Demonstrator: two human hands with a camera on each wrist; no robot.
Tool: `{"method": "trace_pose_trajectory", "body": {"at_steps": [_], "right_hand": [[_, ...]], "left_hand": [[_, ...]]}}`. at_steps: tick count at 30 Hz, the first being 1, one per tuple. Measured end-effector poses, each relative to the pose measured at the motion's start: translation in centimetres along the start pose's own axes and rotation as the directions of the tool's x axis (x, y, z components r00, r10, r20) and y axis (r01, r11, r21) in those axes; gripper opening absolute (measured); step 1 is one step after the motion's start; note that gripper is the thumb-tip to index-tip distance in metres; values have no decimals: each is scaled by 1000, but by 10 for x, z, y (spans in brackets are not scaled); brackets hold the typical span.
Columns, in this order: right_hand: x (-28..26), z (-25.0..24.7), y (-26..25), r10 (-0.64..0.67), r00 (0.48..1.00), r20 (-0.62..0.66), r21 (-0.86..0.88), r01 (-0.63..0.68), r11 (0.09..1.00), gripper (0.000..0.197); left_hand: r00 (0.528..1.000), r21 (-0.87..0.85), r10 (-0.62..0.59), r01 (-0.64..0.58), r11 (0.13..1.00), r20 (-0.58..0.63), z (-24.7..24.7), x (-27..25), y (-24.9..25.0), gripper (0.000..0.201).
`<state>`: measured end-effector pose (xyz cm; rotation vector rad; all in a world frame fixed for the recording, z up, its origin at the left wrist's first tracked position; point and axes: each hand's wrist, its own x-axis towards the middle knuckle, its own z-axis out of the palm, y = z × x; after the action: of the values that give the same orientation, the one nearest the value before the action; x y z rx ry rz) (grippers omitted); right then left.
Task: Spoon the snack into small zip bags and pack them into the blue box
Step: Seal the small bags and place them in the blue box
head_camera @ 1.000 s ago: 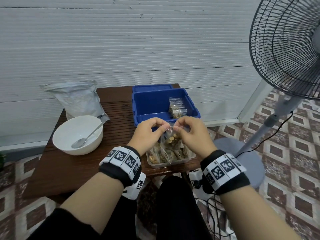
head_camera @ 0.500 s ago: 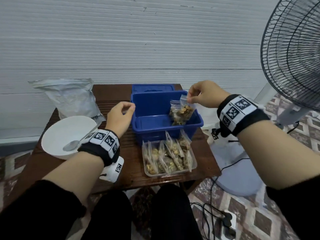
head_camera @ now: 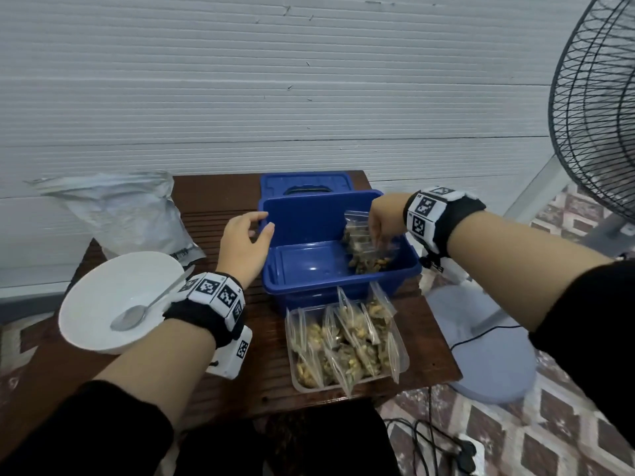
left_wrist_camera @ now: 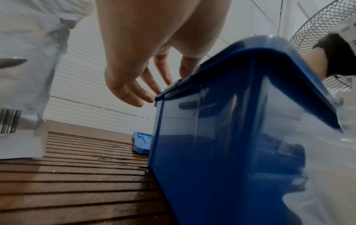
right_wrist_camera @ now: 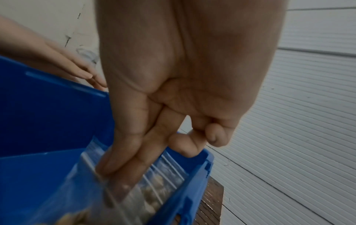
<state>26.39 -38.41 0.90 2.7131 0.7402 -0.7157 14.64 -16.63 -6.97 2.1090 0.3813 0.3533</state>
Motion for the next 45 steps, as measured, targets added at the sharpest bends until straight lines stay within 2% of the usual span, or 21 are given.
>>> {"method": "trace_pose_trajectory", "body": {"at_steps": [6,12,14,16,19,25,30,34,37,39,45], "right_hand": [[12,12,-8,39,999,-27,-93,-41,995,19],[15,19,-11,84,995,-60,-169,-93,981,9],[12,19,-13,75,995,-61,-160,-84,984,16],[8,18,-13,73,995,-61,-97,-78,992,22],[0,14,-11,43,994,-96,-15,-44,999,10],[-35,7,-16,-51,980,-192,101,72,992,4],[-78,17,-31,-68,961,-268,306,152,940,23],[-107,53,-57,44,944,-328,340,75,937,41],[-123,82,-83,153,898,-412,252,-49,967,47],[-126,97,-96,191,870,-455,229,-93,969,44],[-126,118,-102,313,811,-495,331,-158,931,23]], "left_hand": [[1000,-18,-3,3,1000,5,0,-1,-3,30],[1000,-44,-17,18,999,19,0,-4,-2,30],[1000,-46,-16,18,999,26,-1,-6,-1,31],[999,-41,-19,21,999,36,-2,-9,1,32],[999,-14,-12,13,1000,52,-4,-15,5,34],[997,76,10,-17,997,79,-7,-28,10,39],[994,104,10,-21,994,106,-11,-47,16,40],[993,110,14,-28,994,121,-12,-67,19,39],[992,127,32,-48,991,121,-11,-81,20,39],[992,134,39,-56,989,122,-10,-89,20,39],[990,132,49,-66,989,133,-9,-105,19,39]]}}
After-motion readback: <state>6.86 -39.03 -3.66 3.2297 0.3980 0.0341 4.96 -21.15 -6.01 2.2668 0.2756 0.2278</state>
